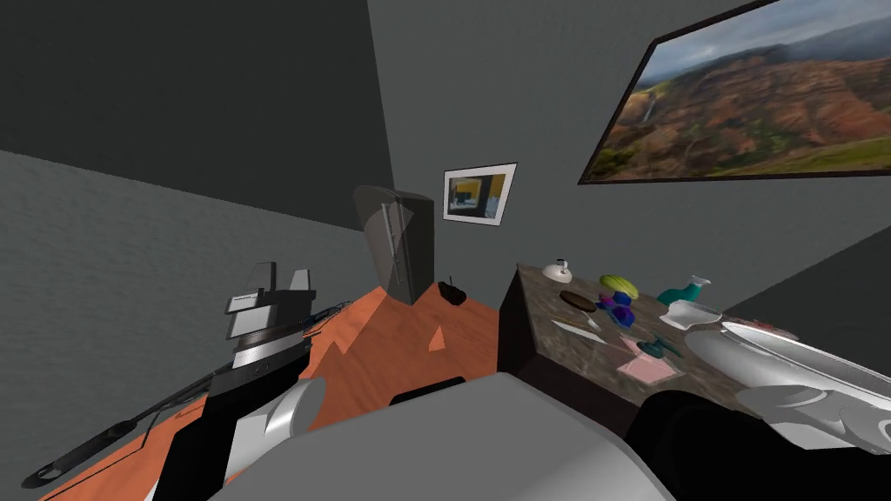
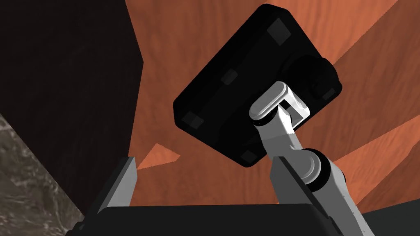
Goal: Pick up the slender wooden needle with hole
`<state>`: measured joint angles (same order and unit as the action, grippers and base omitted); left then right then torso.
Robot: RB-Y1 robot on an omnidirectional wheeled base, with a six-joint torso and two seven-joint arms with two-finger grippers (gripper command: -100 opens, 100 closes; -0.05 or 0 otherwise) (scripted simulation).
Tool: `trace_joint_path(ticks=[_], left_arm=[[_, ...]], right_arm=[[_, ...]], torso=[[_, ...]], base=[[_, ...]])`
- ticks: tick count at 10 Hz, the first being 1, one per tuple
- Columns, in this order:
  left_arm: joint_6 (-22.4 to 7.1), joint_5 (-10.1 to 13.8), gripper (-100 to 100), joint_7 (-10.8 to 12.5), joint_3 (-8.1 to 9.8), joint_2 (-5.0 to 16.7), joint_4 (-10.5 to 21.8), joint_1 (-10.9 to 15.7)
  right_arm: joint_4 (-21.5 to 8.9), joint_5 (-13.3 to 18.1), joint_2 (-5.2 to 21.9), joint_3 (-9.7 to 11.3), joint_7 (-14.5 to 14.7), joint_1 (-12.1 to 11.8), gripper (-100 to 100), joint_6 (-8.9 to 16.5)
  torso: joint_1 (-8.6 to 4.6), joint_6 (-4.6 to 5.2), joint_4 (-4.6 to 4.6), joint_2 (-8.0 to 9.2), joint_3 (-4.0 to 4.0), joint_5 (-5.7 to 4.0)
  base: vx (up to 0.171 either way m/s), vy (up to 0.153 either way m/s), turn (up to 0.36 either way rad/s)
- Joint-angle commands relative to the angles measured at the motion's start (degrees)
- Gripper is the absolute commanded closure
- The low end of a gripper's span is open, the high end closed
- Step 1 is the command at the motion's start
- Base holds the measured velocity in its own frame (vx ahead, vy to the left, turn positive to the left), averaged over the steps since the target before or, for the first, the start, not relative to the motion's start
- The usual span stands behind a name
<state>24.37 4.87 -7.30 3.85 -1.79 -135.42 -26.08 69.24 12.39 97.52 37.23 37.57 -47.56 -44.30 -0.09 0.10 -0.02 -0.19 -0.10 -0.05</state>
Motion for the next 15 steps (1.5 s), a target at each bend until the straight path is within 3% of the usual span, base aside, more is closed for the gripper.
trace_joint_path(ticks=[1, 2, 6, 8, 11, 12, 13, 14, 15], left_arm=[[0.0, 0.0, 0, 0.0, 0.0, 0.0, 0.0, 0.0], [0.0, 0.0, 0, 0.0, -0.01, 0.0, 0.0, 0.0], [0.0, 0.0, 0, 0.0, 0.01, 0.0, 0.0, 0.0], [0.0, 0.0, 0, 0.0, 0.02, 0.0, 0.0, 0.0], [0.0, 0.0, 0, 0.0, 0.01, 0.0, 0.0, 0.0], [0.0, 0.0, 0, 0.0, 0.01, 0.0, 0.0, 0.0], [0.0, 0.0, 0, 0.0, 0.0, 0.0, 0.0, 0.0], [0.0, 0.0, 0, 0.0, 0.0, 0.0, 0.0, 0.0], [0.0, 0.0, 0, 0.0, 0.0, 0.0, 0.0, 0.0]], right_arm=[[-2.7, 0.3, 1.2, 0.5, 0.1, 0.1, -100, -0.3], [-2.7, 0.3, 1.2, 0.5, 0.1, 0.1, -100, -0.3], [-9.9, 2.2, 2.4, 2.2, -0.6, 1.7, -100, -0.8], [-12.1, 2.9, 1.2, 3.0, -1.1, 2.6, -100, -0.9], [-13.0, 3.7, -2.2, 3.9, -1.7, 3.6, -100, -1.2], [-13.5, 4.0, -1.9, 3.8, -1.5, 3.9, -100, -1.3], [-13.6, 4.1, -2.0, 3.8, -1.6, 3.9, 0, -1.4], [-13.9, 4.7, -3.8, 4.0, -1.5, 4.2, -100, -0.4], [-14.1, 5.0, -4.7, 4.0, -1.5, 4.4, -100, 0.1]], torso=[[0.0, 0.0, 0.0, 0.0, 0.0, 0.0], [0.04, -0.08, -0.01, -0.09, -0.04, 0.04], [-0.39, -0.09, -0.14, -0.63, -0.36, -0.07], [-0.65, -0.07, -0.15, -0.64, -0.37, -0.14], [-0.51, -0.02, -0.08, -0.36, -0.21, -0.15], [-0.26, -0.01, -0.07, -0.32, -0.18, -0.1], [0.03, 0.02, -0.03, -0.11, -0.07, -0.01], [0.19, 0.03, 0.01, 0.05, 0.03, 0.04], [0.21, 0.02, 0.04, 0.14, 0.08, 0.04]], base=[[0.089, -0.013, 0.179], [0.096, -0.033, 0.147], [0.19, -0.121, 0.272], [0.198, -0.219, 0.197], [0.129, -0.165, 0.145], [0.05, -0.039, 0.026], [0.01, -0.01, 0.001], [0.002, -0.014, 0.08], [-0.002, -0.024, 0.069]])
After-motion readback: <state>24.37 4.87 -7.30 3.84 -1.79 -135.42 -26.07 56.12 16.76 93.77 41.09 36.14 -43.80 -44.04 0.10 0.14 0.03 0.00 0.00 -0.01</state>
